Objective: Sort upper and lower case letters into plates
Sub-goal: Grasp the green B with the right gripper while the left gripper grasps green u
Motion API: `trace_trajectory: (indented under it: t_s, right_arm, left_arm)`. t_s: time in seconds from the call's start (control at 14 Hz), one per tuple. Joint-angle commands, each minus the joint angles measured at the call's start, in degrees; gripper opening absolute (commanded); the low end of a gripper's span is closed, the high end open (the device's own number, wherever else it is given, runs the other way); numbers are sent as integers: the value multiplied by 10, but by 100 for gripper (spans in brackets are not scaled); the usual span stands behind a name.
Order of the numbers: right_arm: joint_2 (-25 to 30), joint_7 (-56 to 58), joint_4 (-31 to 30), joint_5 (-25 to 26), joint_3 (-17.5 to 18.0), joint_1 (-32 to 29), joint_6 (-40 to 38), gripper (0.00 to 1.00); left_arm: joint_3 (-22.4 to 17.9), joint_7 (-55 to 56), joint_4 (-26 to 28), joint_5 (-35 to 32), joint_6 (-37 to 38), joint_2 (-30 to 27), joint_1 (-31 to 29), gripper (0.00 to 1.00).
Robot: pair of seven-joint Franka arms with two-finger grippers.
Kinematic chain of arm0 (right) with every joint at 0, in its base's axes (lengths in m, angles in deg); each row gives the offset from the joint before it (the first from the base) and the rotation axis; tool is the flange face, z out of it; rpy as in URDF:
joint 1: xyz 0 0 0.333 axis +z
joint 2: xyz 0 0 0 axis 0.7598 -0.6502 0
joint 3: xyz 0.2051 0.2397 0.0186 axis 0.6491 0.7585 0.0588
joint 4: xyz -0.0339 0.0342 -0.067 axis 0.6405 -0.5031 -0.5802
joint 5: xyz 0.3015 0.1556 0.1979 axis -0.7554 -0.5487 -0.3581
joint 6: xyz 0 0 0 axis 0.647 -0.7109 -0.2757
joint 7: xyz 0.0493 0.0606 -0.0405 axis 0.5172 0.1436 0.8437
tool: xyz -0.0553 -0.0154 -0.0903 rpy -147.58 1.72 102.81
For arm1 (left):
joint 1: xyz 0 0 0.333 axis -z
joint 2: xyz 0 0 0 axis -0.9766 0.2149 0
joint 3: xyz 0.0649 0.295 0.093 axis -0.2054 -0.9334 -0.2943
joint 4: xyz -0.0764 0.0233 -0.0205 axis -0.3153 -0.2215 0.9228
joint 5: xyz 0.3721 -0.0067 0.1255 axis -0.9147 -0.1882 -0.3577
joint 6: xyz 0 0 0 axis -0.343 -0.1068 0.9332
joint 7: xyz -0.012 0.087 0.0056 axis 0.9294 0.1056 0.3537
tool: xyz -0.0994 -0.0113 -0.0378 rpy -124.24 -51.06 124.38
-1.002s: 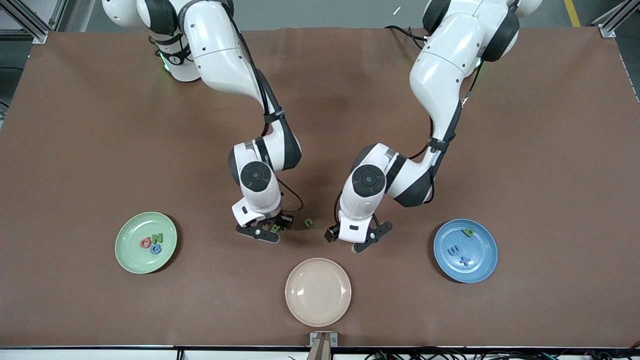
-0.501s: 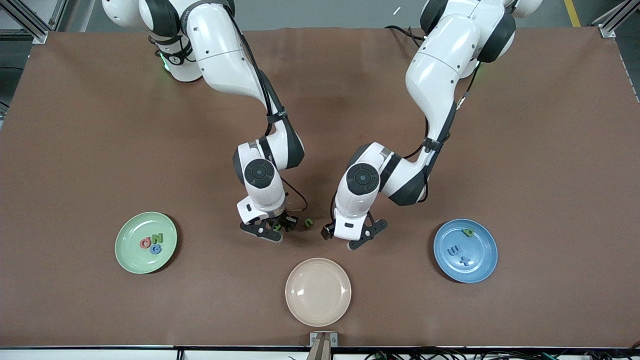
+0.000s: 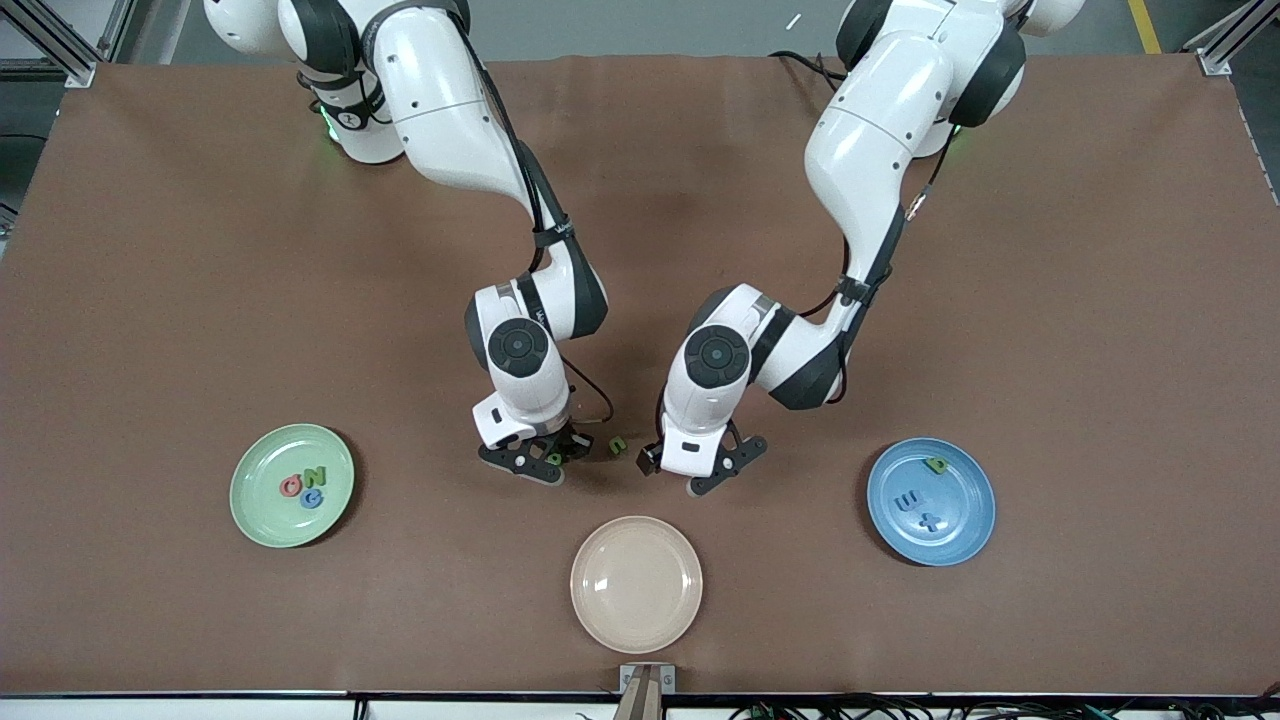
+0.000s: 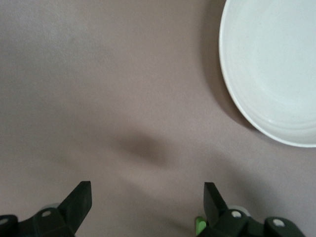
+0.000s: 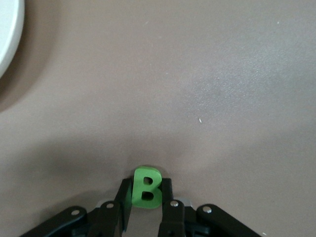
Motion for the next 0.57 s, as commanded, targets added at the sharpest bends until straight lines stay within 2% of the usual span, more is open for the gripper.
trace_trajectory:
  t_s: [0.0,0.14,0.29,0.5]
  right_arm:
    - [7,3,-16,8,5,-7,4,3]
    - [18,48,-10,9,1,-33,-22,0]
    - [32,154,5,8,0,-87,-87,0]
    - [49,308,6,8,-1,-162,-115,1]
  left_arm:
    - [-8,7,2,1,-7,1,14,99]
    - [-8,7,2,1,-7,2,17,99]
    - [-9,7,1,0,-7,4,20,99]
    - [-10,8,2,1,-8,5,25,99]
